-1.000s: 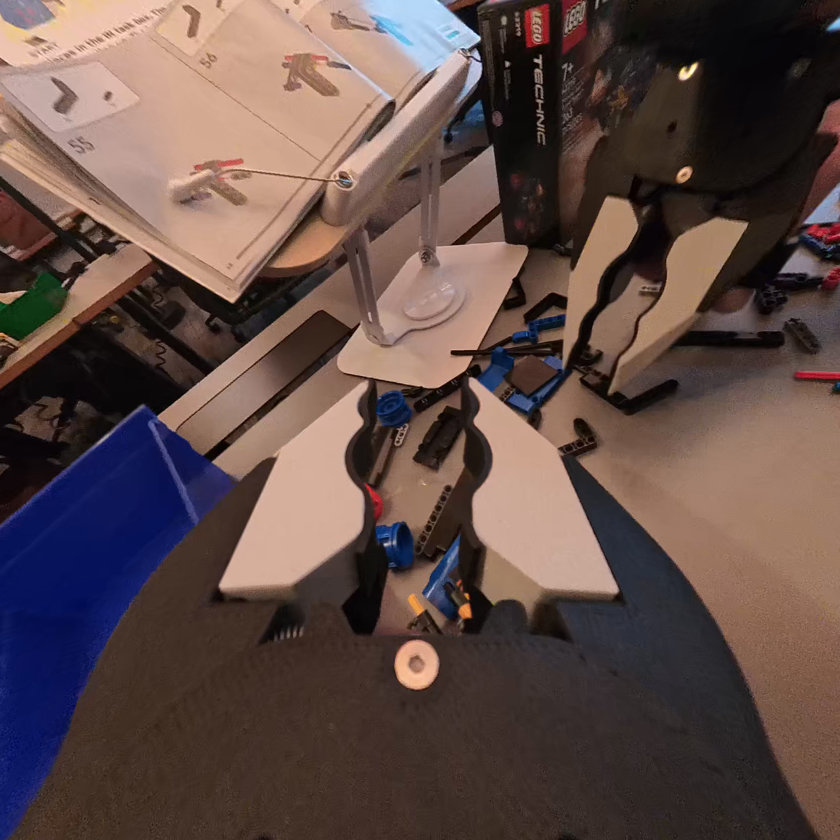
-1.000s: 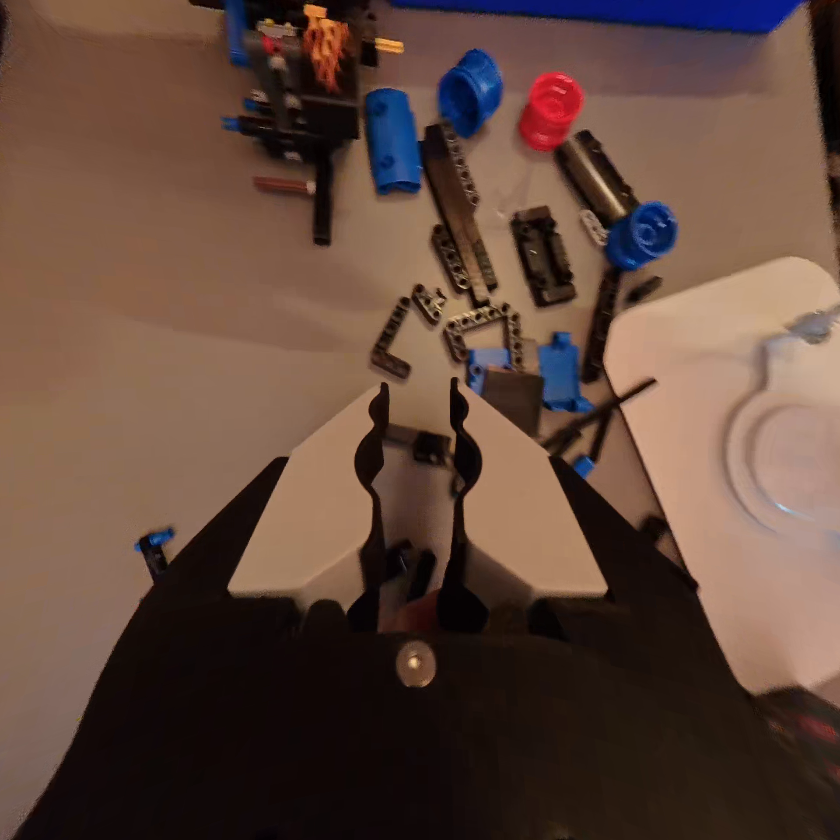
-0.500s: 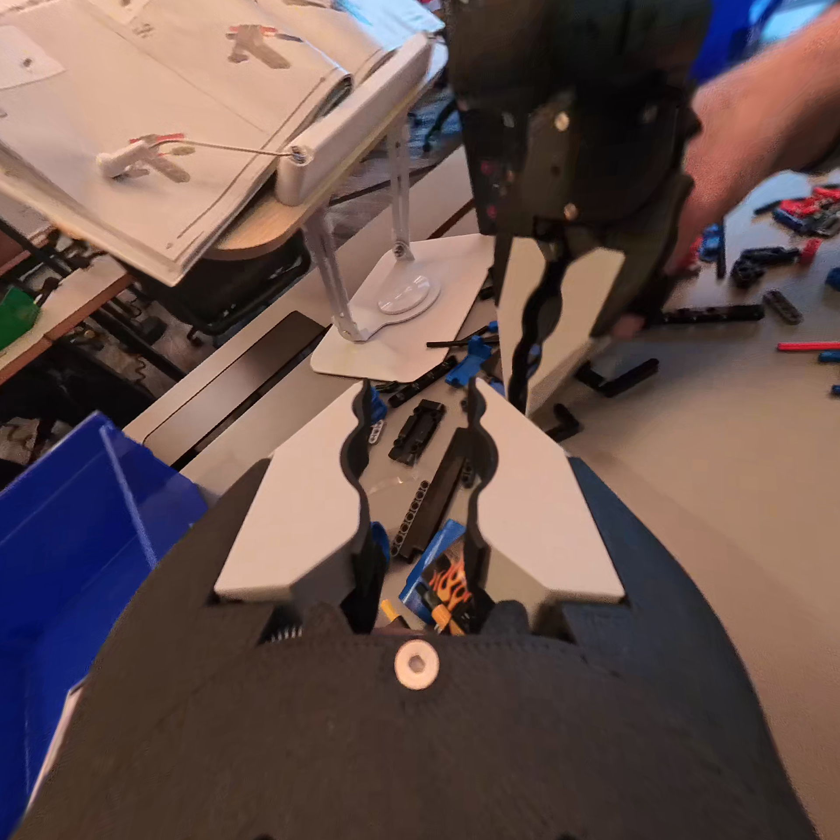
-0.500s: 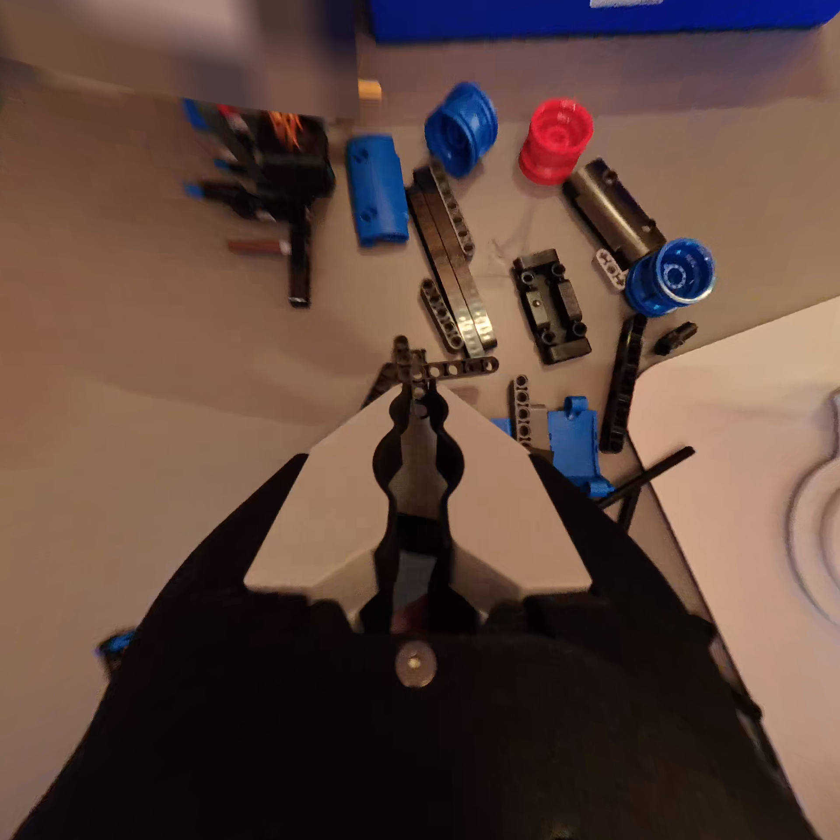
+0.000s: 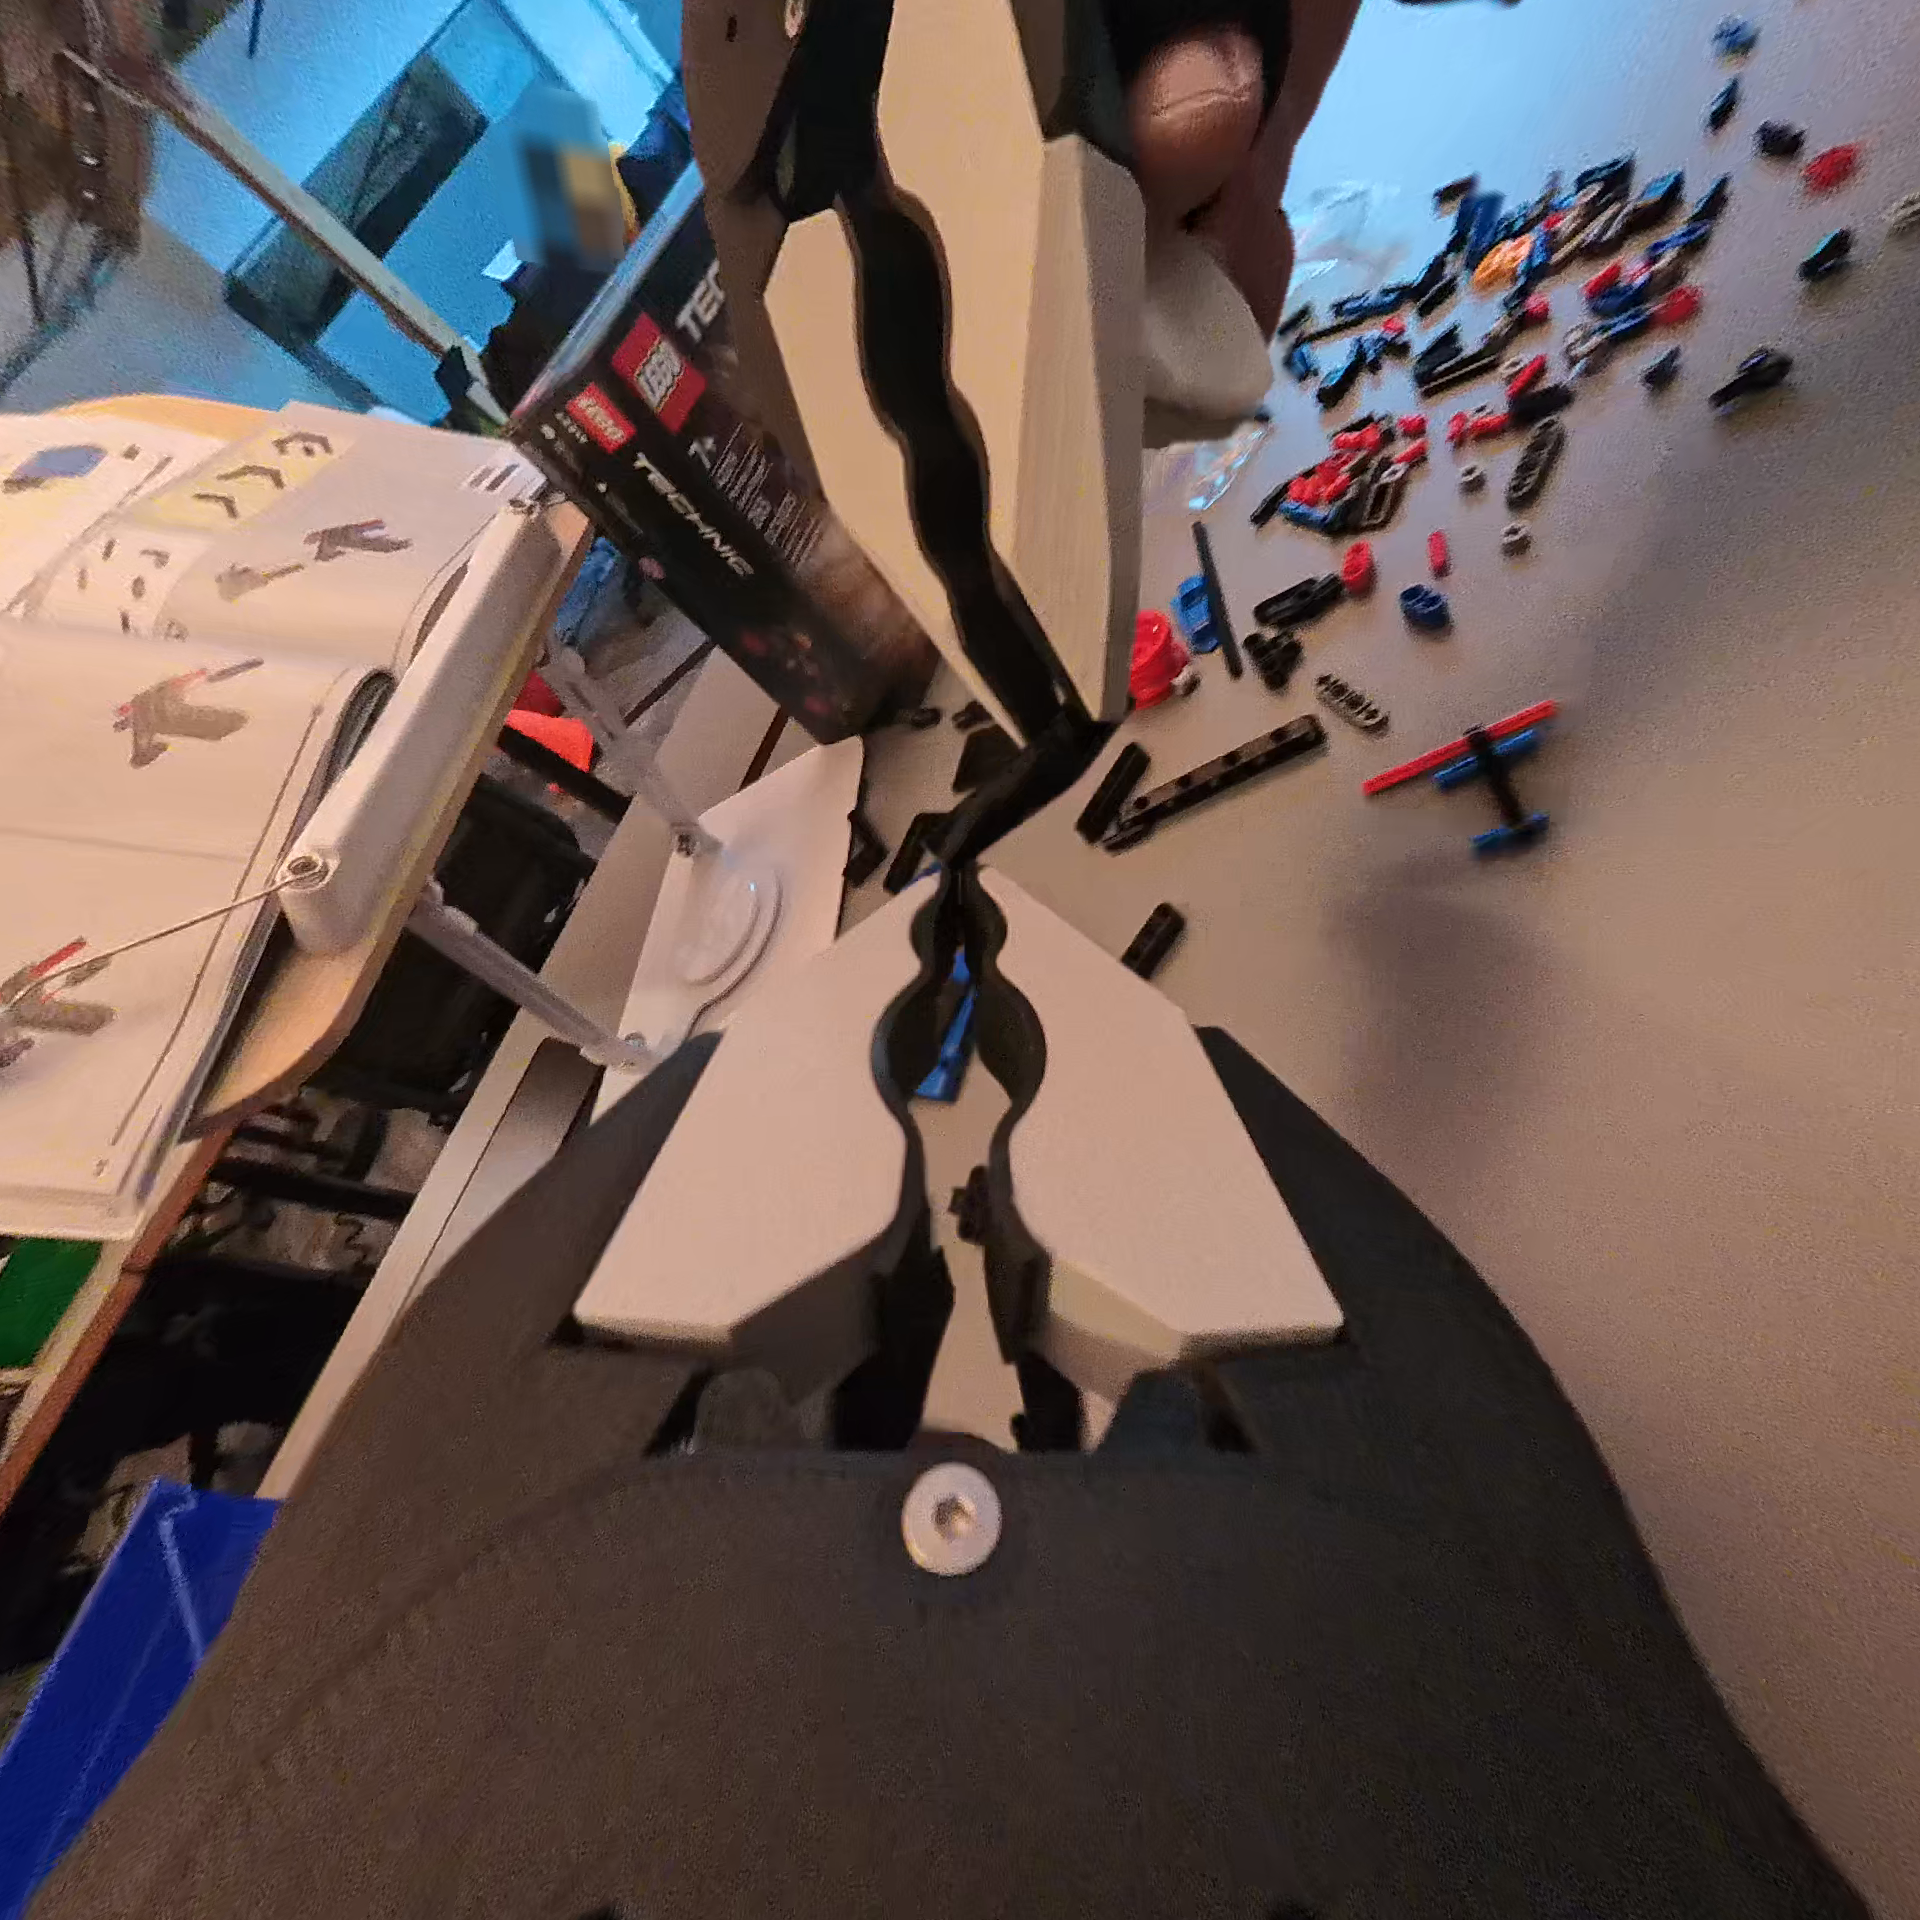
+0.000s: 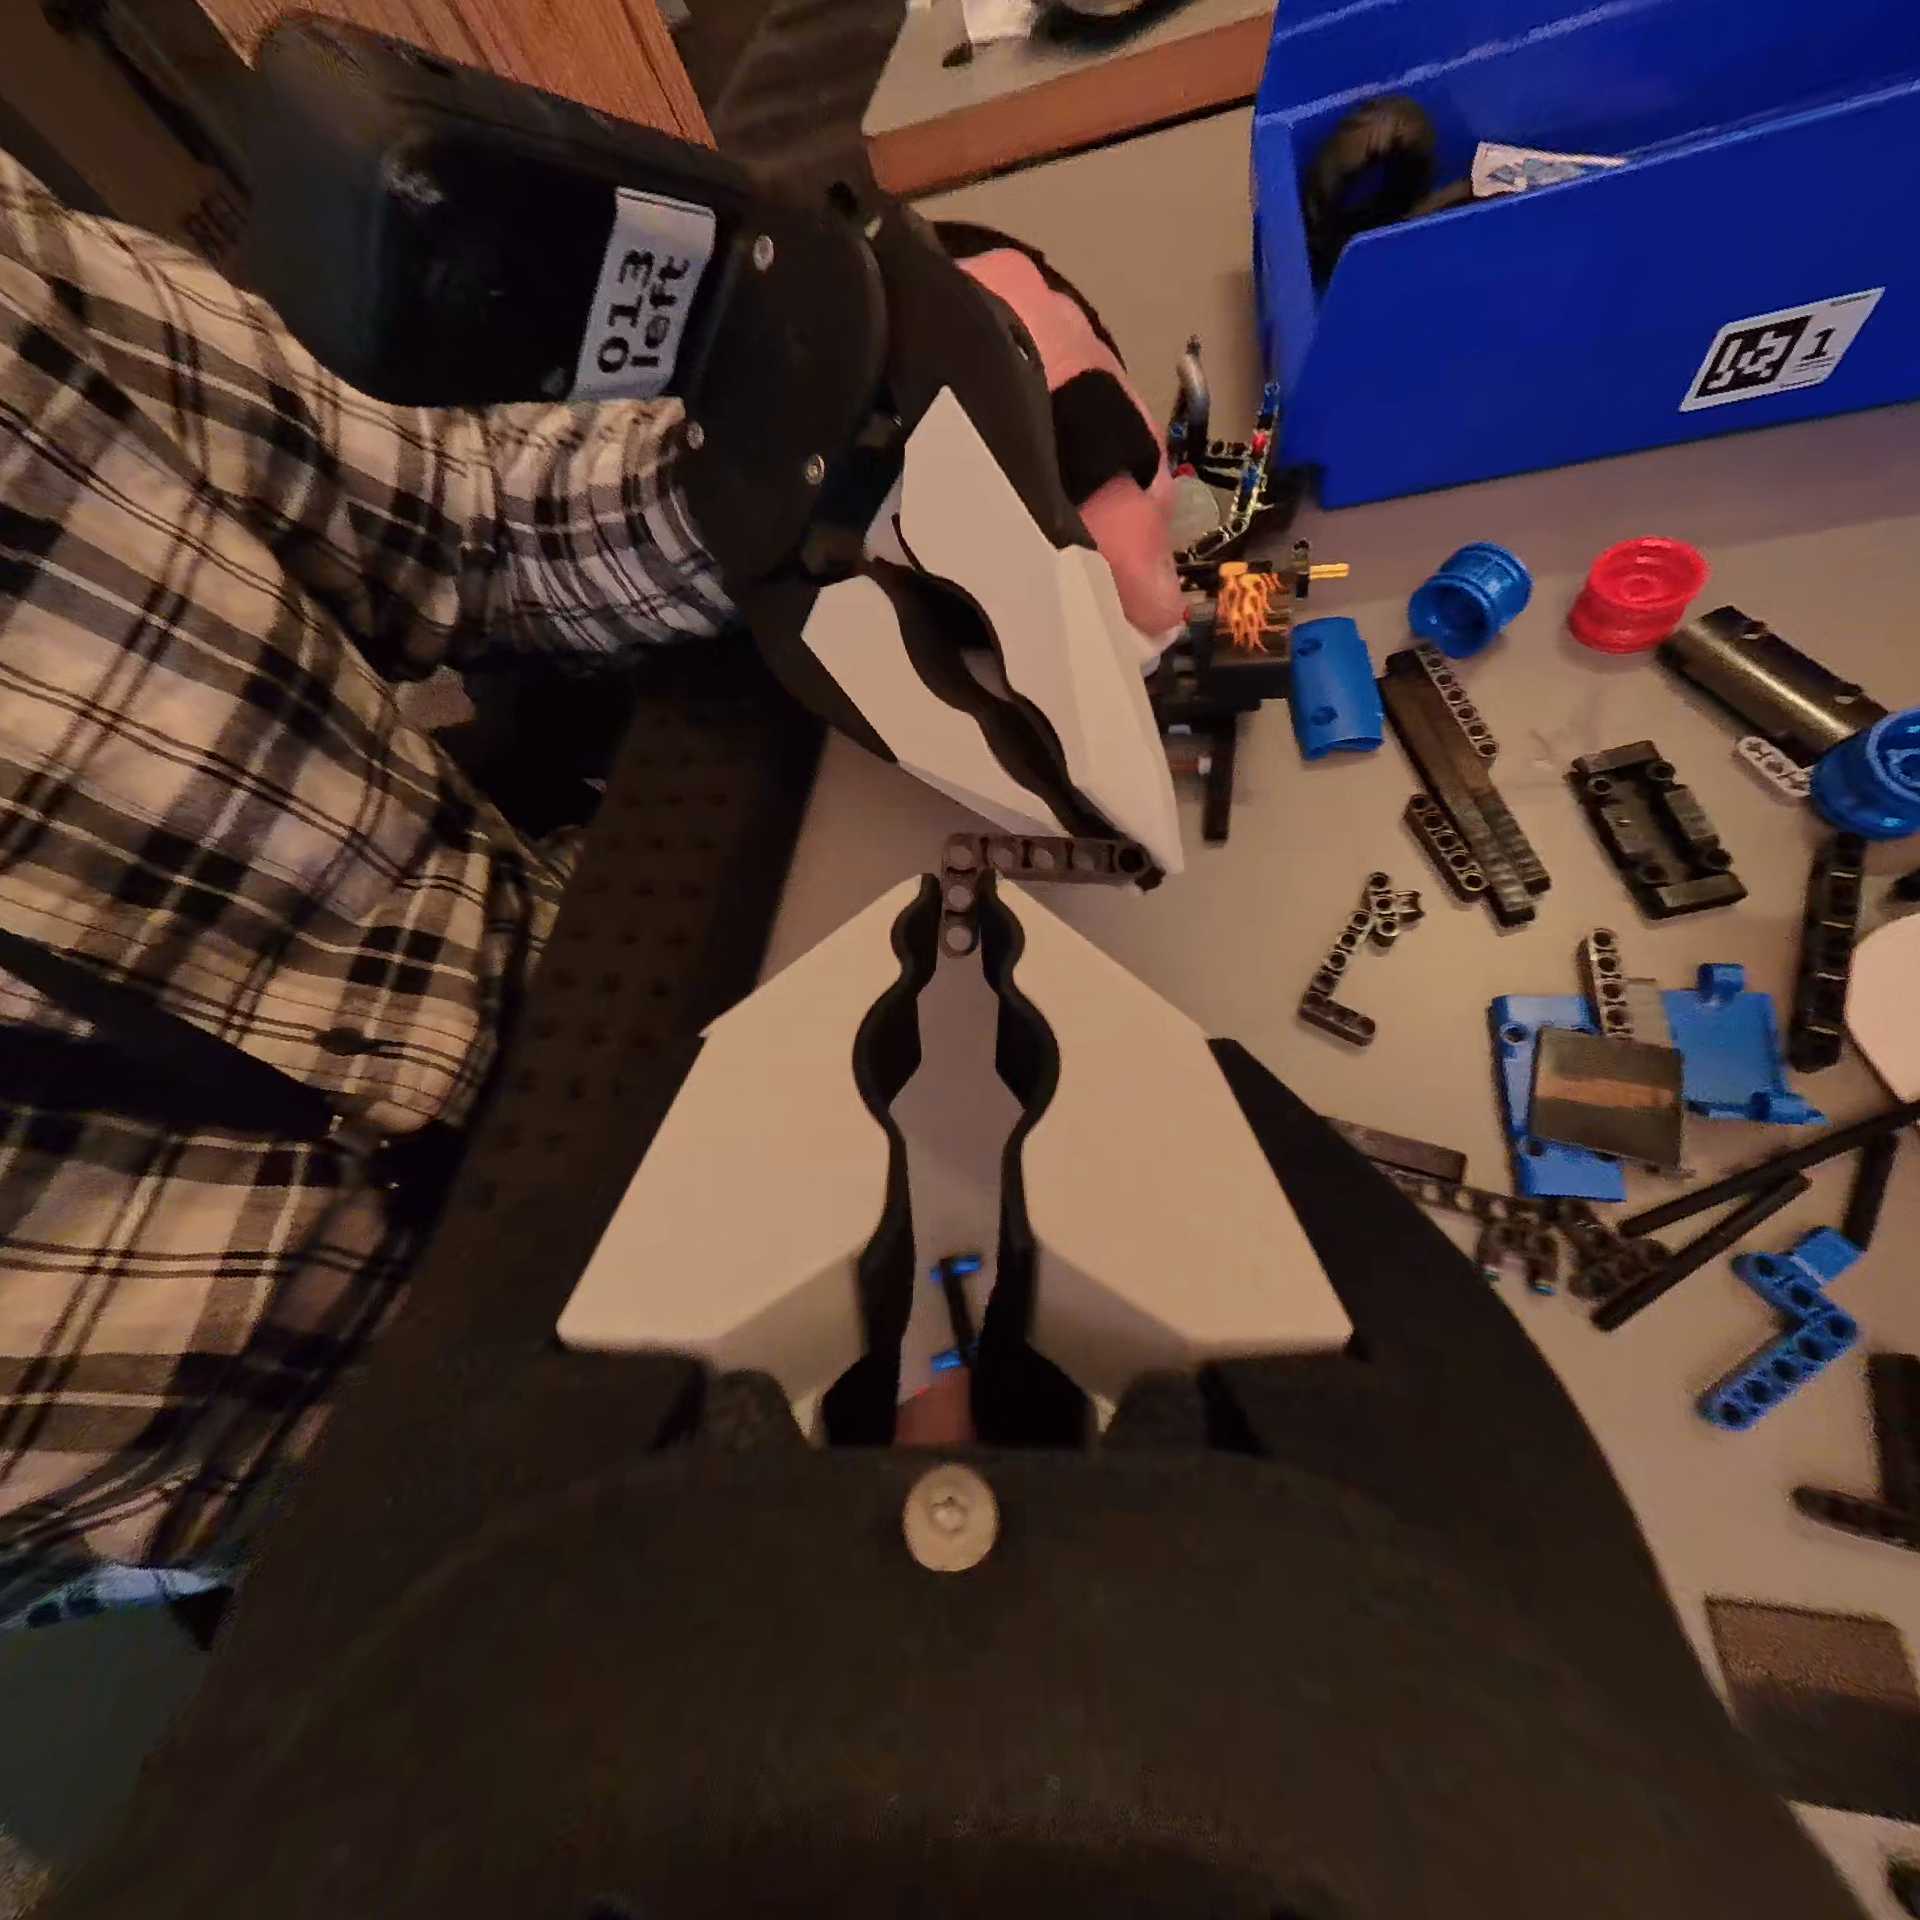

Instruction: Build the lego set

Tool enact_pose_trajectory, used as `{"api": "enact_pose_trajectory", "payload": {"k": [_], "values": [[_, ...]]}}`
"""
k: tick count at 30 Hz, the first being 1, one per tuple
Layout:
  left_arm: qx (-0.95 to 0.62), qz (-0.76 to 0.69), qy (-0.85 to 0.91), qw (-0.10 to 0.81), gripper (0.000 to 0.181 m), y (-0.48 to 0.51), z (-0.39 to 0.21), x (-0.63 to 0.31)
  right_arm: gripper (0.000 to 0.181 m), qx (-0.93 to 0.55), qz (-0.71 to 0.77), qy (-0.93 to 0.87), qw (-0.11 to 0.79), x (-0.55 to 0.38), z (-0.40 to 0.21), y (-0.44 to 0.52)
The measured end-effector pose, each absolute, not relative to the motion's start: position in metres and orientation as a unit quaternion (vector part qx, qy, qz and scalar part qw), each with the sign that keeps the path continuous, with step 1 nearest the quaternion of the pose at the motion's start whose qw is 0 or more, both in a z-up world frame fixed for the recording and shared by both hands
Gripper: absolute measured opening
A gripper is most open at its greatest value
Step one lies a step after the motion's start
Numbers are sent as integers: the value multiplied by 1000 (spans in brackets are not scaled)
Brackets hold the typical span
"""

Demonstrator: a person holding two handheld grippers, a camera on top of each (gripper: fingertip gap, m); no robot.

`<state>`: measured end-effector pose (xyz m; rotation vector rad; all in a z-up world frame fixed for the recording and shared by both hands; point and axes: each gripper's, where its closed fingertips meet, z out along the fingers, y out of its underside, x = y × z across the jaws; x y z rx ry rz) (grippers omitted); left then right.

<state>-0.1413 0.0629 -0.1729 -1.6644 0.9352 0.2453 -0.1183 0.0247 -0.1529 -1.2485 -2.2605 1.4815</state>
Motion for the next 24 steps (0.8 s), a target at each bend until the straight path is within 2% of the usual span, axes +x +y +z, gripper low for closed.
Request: {"api": "enact_pose_trajectory", "payload": {"k": [11, 14, 16, 17, 20, 22, 24], "values": [[-715, 16, 370, 593, 0, 50, -161, -108, 4, -448, 549, -692, 138, -93, -129, 29], [-704, 45, 369, 605, 0, 51, -157, -110, 4, -451, 550, -690, 138, -81, -129, 27], [-688, 65, 381, 614, 36, 51, -154, -100, 4, -451, 548, -693, 123, -72, -133, 23], [-677, 81, 397, 614, 42, 50, -154, -94, 4, -452, 547, -695, 114, -67, -135, 20], [-654, 121, 440, 603, 34, 51, -161, -75, 4, -449, 546, -701, 98, -59, -140, 10], [-642, 125, 450, 608, 12, 51, -162, -63, 4, -446, 551, -699, 92, -55, -141, 5], [-638, 124, 457, 607, 8, 51, -164, -56, 4, -448, 556, -694, 91, -52, -141, 3]]}}
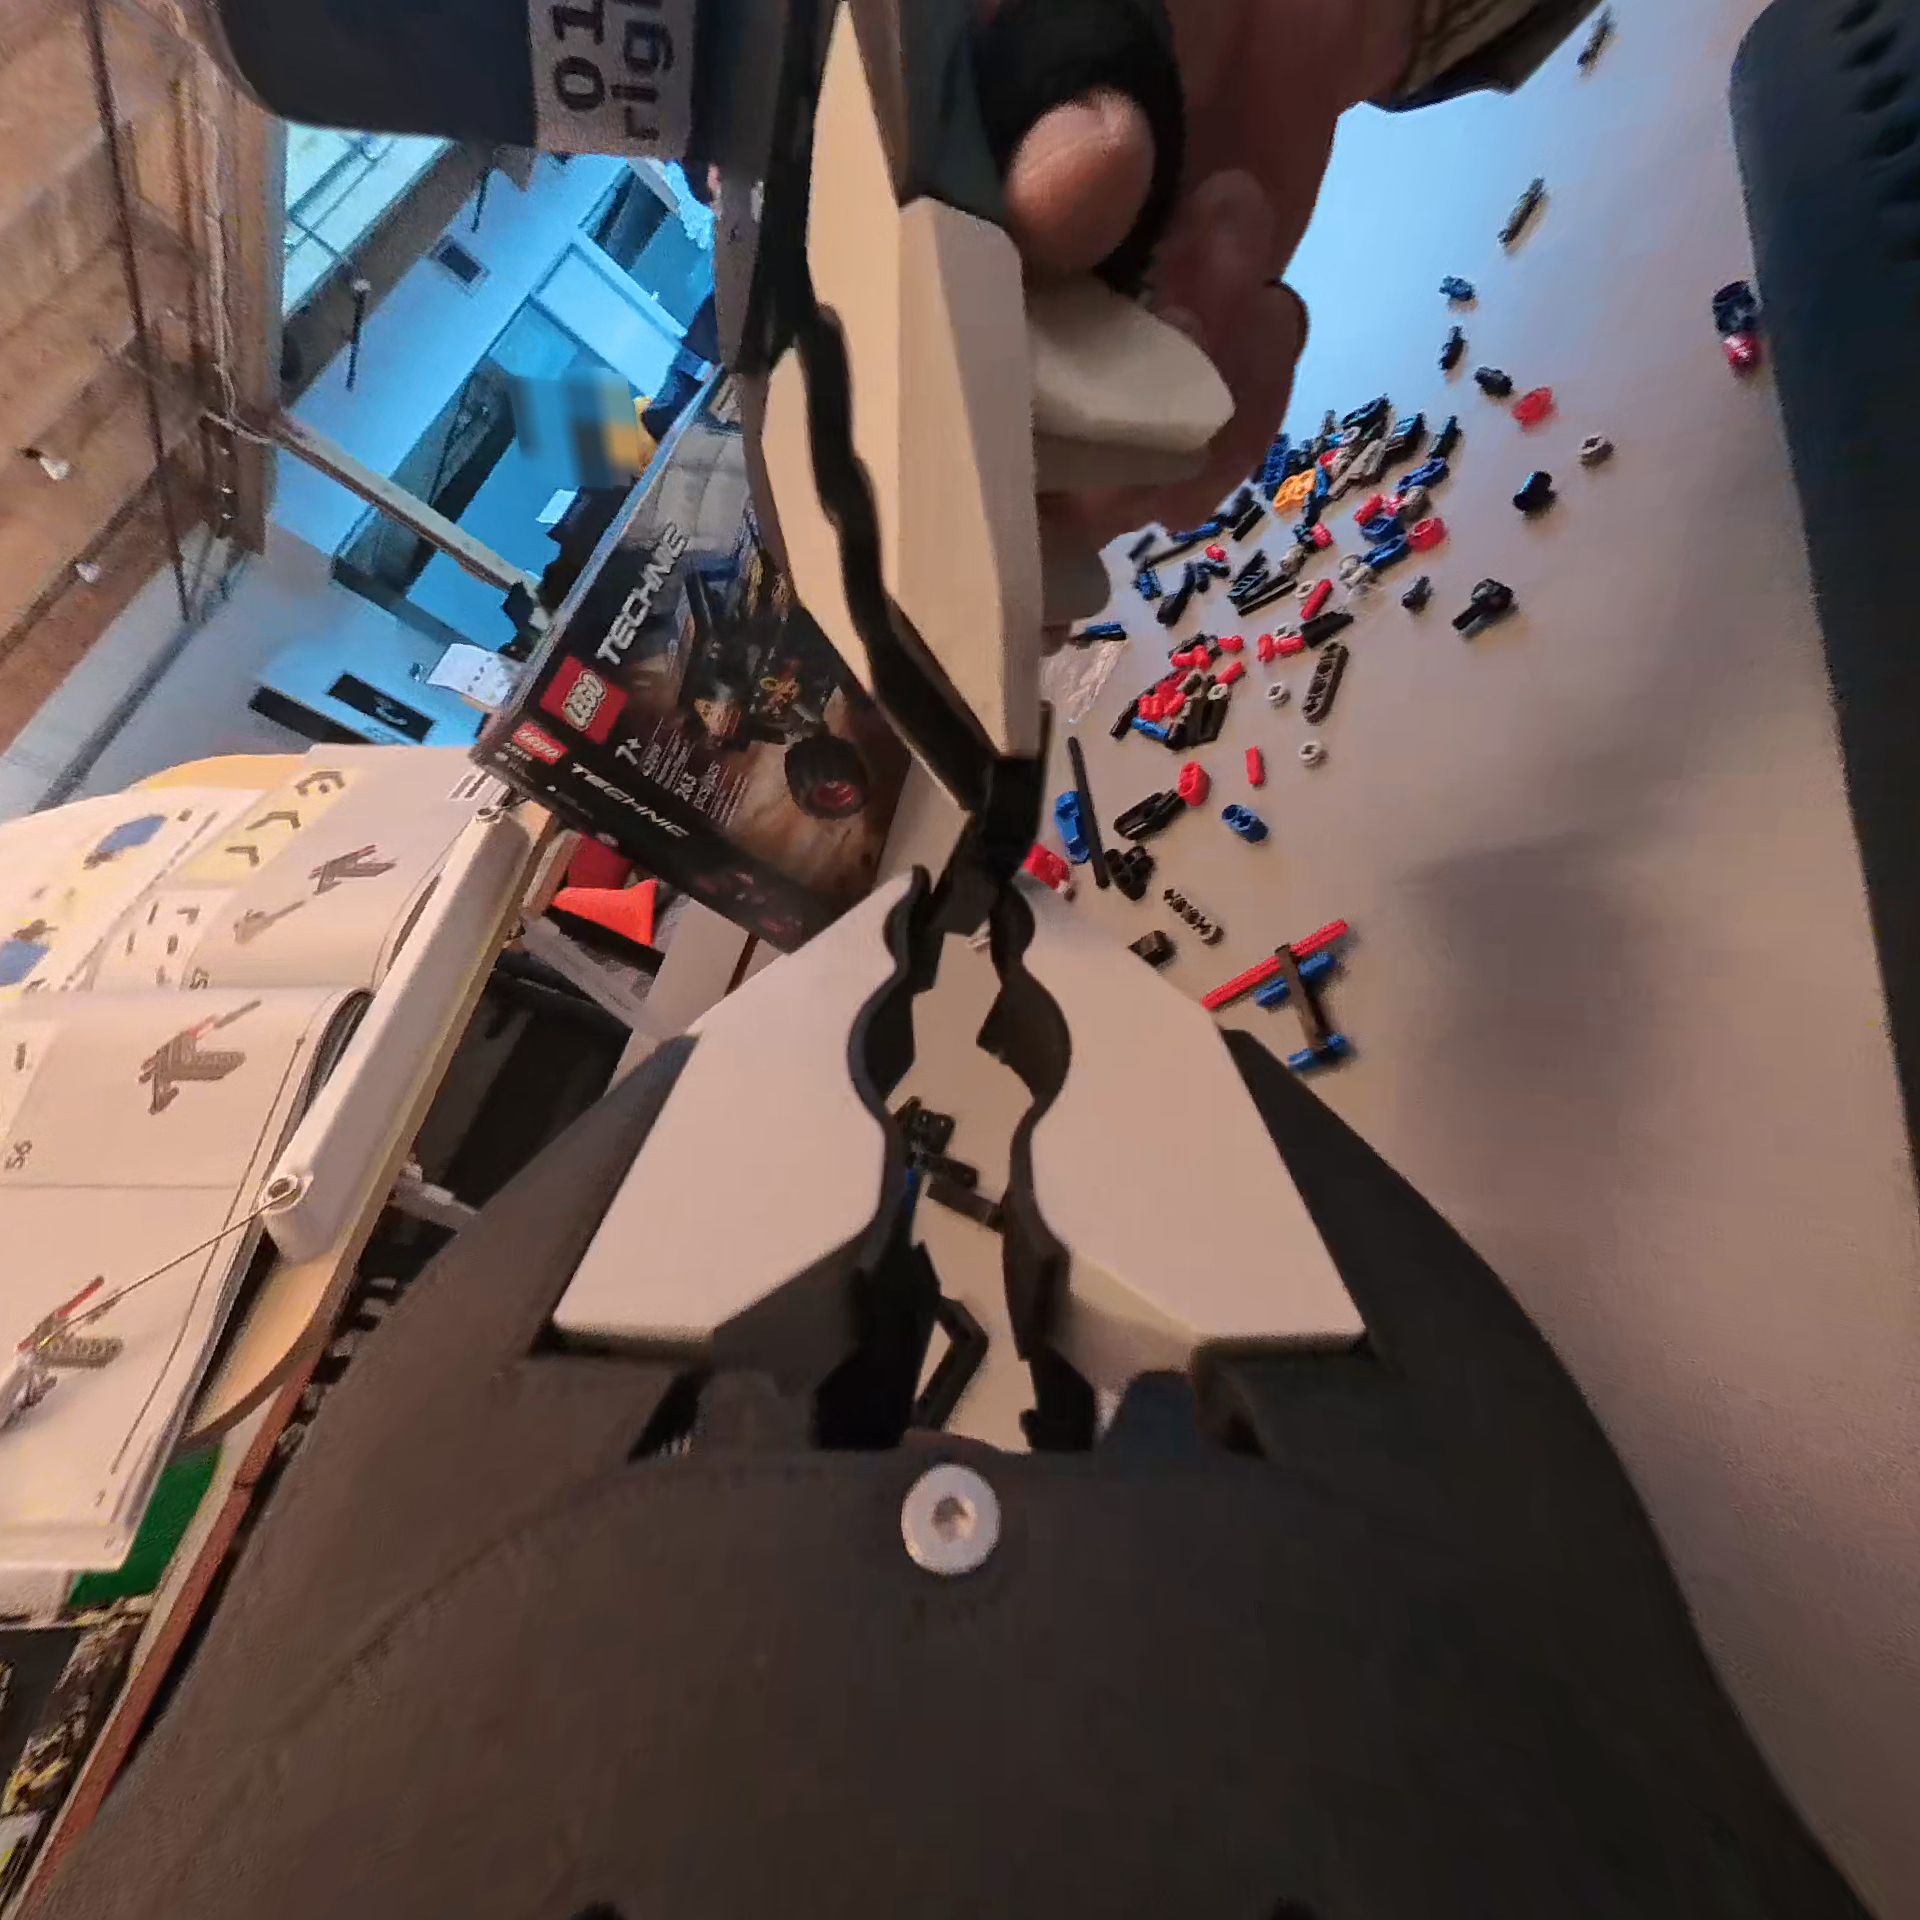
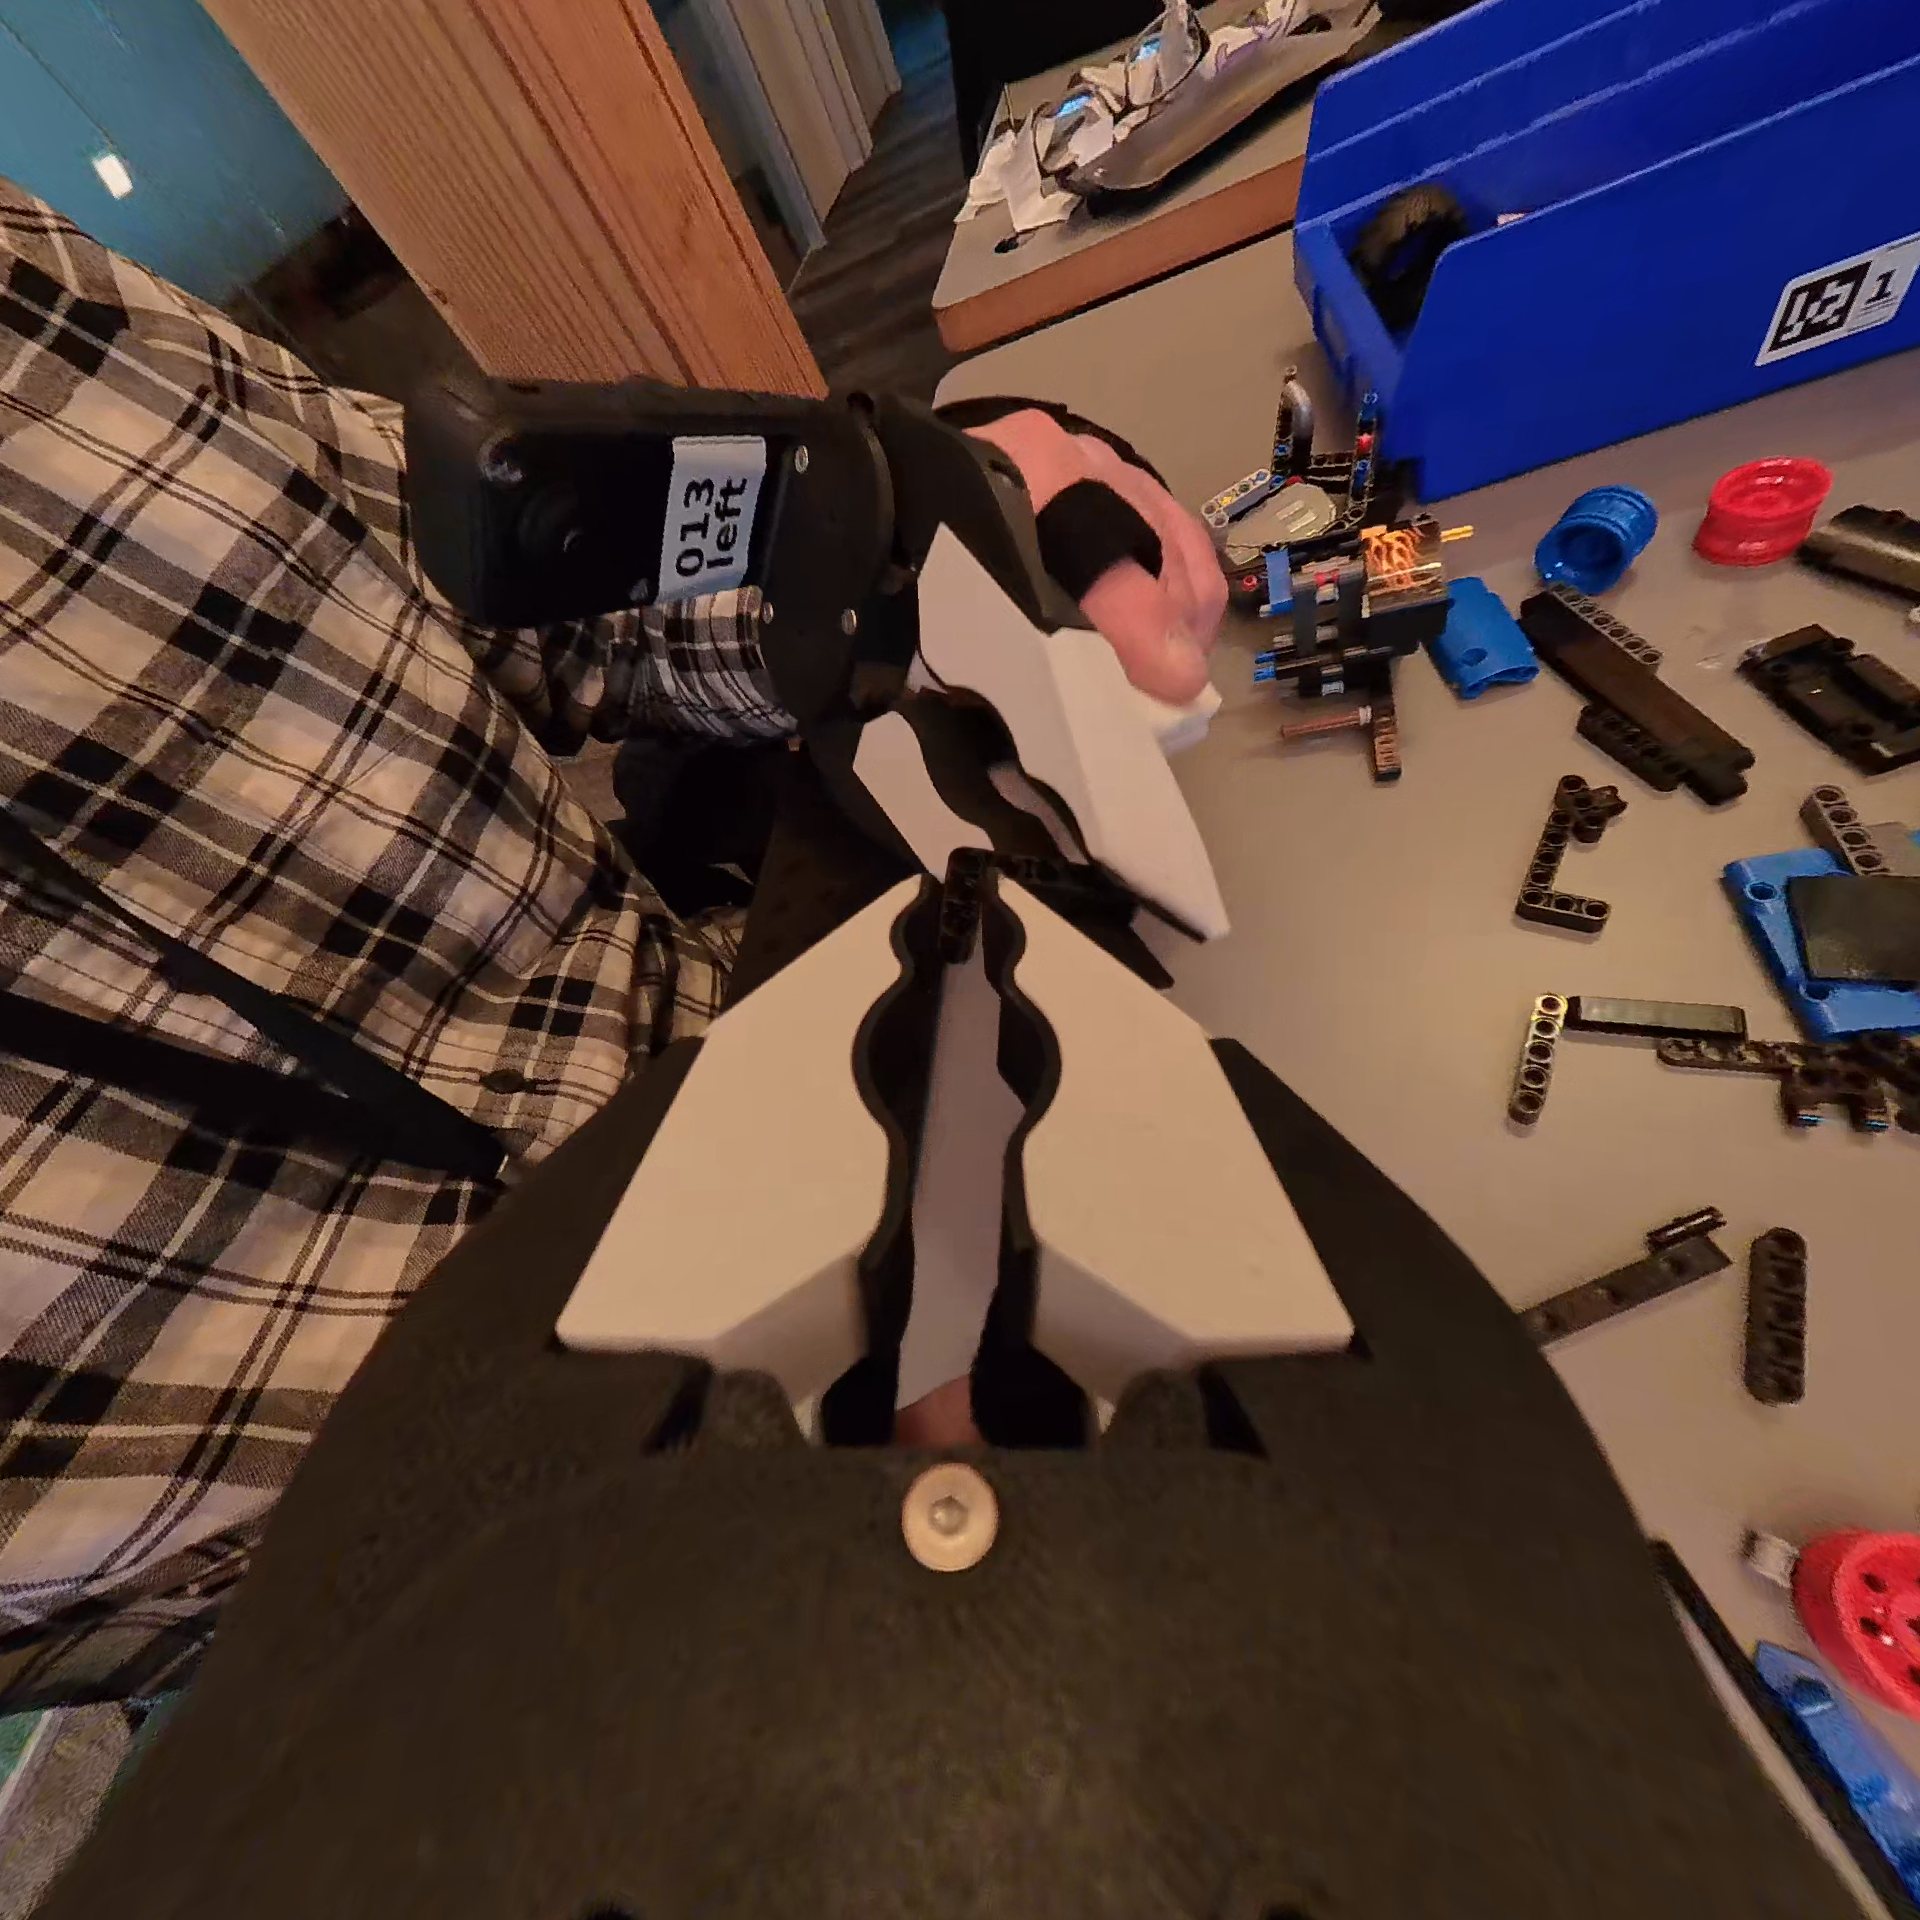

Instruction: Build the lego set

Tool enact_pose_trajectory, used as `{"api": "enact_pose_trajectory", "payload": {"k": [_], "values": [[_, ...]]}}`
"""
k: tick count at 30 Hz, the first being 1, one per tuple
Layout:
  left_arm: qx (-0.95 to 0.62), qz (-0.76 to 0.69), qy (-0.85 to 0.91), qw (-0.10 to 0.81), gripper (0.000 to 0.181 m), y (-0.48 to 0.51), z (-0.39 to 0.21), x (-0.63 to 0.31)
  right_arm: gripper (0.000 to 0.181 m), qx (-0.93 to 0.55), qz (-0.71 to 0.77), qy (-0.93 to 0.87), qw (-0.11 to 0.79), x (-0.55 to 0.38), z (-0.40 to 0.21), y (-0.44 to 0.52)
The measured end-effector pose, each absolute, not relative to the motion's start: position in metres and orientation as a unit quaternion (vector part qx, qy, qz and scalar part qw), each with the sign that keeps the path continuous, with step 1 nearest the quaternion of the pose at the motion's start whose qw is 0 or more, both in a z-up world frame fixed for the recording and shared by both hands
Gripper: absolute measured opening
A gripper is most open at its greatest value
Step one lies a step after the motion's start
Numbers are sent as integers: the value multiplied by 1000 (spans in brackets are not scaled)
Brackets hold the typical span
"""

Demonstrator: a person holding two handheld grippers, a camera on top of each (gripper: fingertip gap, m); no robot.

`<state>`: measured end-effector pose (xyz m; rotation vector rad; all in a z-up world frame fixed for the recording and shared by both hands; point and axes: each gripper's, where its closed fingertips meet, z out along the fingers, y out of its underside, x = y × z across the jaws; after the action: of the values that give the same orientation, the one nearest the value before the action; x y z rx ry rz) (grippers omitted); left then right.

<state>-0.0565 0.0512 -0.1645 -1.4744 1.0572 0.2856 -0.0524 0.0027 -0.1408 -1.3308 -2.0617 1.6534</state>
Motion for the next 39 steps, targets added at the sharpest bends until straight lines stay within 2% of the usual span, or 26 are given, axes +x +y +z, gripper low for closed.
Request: {"api": "enact_pose_trajectory", "payload": {"k": [6, 12, 26, 32, 39], "values": [[-663, 76, 438, 602, 4, 50, -171, -50, 6, -465, 569, -666, 130, -53, -138, 11], [-697, -3, 392, 600, 4, 51, -176, -53, 29, -481, 527, -659, 237, -56, -135, 33], [-742, -175, 299, 574, 4, 53, -185, -56, 24, -461, 358, -679, 445, -37, -127, 67], [-746, -214, 288, 561, 4, 52, -187, -47, 21, -448, 313, -698, 462, -34, -138, 51], [-748, -249, 281, 547, 5, 51, -190, -27, 18, -484, 338, -656, 471, -35, -151, 41]]}}
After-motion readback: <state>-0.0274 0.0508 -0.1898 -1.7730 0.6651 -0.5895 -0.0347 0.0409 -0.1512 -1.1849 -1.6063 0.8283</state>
